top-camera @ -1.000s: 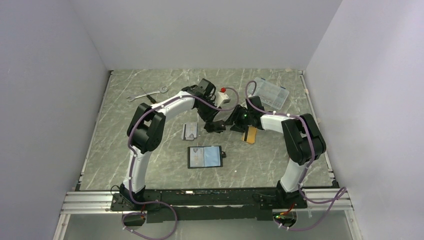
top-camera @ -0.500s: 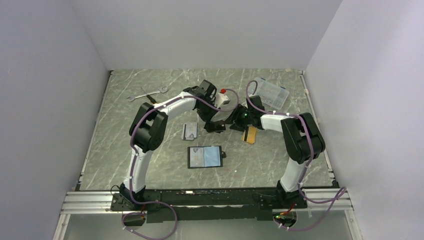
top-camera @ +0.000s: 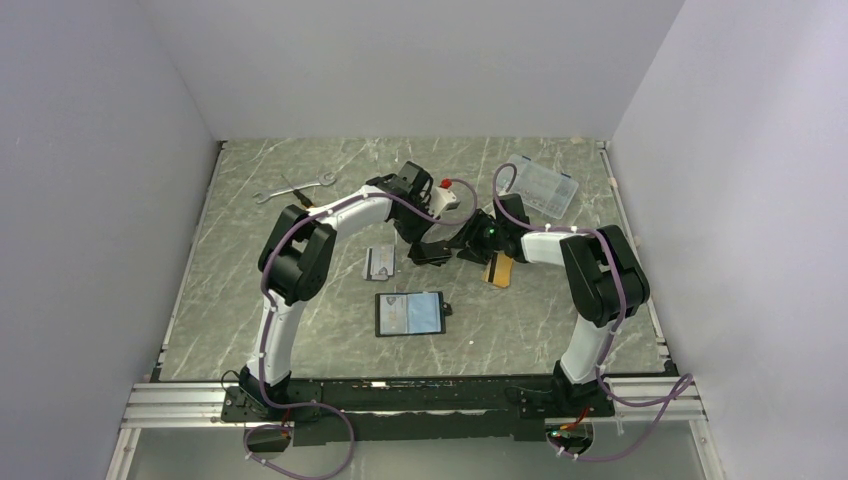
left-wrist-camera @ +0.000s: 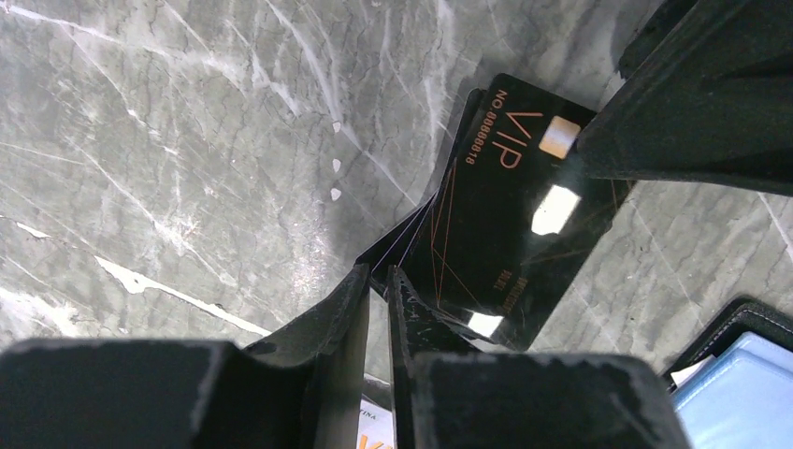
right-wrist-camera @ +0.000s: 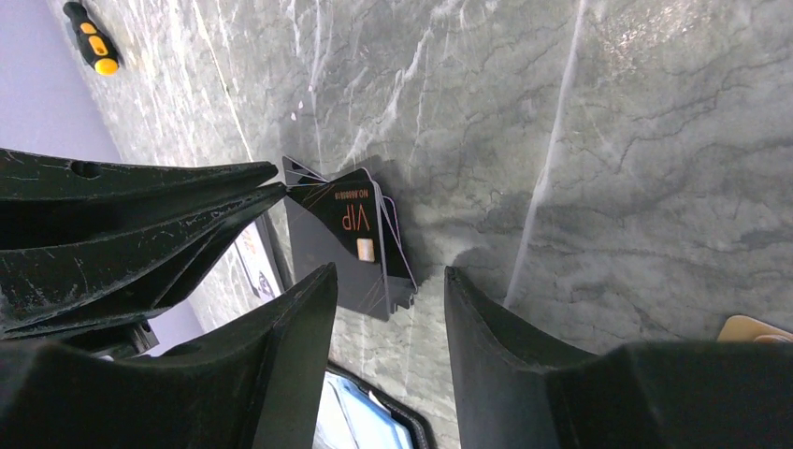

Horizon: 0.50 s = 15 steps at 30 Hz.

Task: Put the credit cards into the card holder
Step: Pick up the credit card from the center of the board.

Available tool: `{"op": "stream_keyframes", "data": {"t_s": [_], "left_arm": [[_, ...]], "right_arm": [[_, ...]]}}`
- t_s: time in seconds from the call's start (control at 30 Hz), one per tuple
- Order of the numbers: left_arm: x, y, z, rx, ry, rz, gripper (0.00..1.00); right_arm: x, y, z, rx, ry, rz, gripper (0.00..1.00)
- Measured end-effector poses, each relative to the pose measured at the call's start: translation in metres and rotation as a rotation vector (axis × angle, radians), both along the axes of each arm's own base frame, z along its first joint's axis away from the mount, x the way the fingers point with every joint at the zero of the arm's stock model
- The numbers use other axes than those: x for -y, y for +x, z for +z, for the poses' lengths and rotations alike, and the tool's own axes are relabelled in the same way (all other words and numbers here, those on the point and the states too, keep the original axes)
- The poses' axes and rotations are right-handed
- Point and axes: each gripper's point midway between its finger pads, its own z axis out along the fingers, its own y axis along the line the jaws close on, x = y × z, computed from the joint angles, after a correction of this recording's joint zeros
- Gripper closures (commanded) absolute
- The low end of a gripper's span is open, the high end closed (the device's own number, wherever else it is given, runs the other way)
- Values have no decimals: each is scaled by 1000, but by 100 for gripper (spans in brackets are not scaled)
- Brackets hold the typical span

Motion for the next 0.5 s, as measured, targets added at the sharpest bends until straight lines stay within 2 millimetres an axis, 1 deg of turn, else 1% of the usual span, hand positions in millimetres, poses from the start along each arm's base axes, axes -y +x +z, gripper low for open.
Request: {"op": "stream_keyframes", "data": {"t_s": [0.5], "left_arm": [[2, -5, 0, -21, -19, -20, 81]], "right_arm": [[-5, -1, 0, 1, 9, 5, 52]]}}
